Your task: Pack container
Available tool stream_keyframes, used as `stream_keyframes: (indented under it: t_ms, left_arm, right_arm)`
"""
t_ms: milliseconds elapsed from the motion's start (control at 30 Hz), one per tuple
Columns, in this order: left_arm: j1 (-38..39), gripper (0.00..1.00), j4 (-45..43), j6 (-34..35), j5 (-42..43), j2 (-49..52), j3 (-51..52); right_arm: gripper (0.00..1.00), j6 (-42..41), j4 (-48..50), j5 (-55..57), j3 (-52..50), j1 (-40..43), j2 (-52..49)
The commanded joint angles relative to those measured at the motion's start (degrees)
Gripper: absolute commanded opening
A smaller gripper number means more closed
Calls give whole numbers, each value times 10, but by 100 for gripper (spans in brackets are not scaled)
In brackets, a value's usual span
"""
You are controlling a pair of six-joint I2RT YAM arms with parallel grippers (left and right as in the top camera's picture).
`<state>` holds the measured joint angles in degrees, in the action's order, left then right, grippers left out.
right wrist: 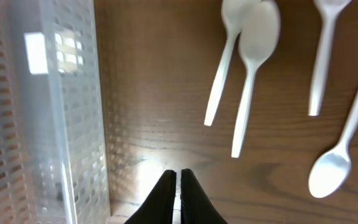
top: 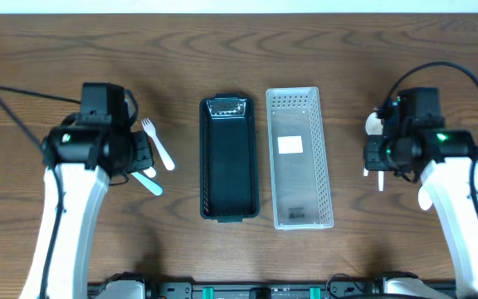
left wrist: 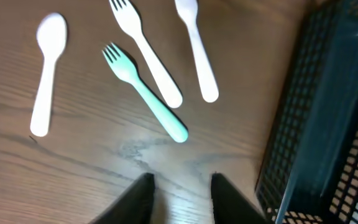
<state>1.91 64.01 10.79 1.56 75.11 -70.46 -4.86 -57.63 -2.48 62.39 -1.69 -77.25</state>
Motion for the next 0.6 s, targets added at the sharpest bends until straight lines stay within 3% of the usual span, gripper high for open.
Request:
stream_keyframes:
  t_ms: [0,100,567]
  left_arm:
    - [-1,18,0,3,9,51,-9]
    - [-1,6,0,3,13,95,-9]
    - [5,6,-36,-8,94,197,-5]
  right_arm:
    - [6,7,-1,5,10,-25,-38]
    - [6,7,0,5,10,-46,-68]
    - [8,7,37,-40,9,-88,-143]
